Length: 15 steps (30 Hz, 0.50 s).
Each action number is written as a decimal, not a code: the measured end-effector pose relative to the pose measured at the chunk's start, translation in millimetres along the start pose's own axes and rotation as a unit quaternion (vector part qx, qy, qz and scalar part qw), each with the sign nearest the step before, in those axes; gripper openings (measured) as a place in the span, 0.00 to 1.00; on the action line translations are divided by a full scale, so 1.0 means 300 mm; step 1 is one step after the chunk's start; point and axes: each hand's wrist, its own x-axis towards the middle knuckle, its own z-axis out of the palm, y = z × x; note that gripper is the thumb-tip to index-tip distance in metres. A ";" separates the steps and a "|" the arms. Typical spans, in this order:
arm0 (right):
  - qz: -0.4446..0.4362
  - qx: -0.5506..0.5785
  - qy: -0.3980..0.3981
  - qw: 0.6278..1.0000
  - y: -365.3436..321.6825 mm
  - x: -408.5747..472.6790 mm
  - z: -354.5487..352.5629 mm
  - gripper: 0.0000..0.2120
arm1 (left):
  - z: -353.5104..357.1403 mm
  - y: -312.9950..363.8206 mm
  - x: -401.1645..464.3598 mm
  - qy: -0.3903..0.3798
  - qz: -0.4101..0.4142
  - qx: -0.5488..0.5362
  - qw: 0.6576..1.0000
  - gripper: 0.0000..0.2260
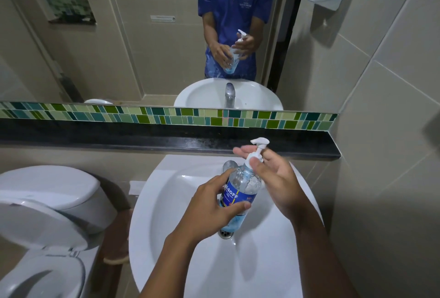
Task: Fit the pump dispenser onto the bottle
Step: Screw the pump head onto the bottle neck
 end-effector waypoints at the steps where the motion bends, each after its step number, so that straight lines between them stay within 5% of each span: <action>1: 0.000 0.023 -0.032 0.999 0.001 -0.007 -0.004 0.16 | -0.003 0.000 -0.001 -0.001 0.001 0.000 1.000 0.30; 5: -0.017 -0.044 0.070 0.996 -0.004 0.002 0.005 0.11 | -0.002 -0.003 -0.005 0.006 0.000 -0.002 1.000 0.29; 7: -0.009 -0.095 0.127 0.987 0.005 0.015 0.011 0.19 | 0.004 -0.010 -0.006 0.008 -0.012 -0.010 1.000 0.29; 11: 0.018 0.015 -0.006 1.000 0.016 0.007 -0.003 0.22 | -0.008 -0.021 0.001 -0.004 -0.015 -0.002 1.000 0.30; 15: 0.028 0.000 -0.062 0.998 0.018 0.005 -0.008 0.21 | -0.008 -0.014 0.002 -0.012 -0.013 0.002 1.000 0.30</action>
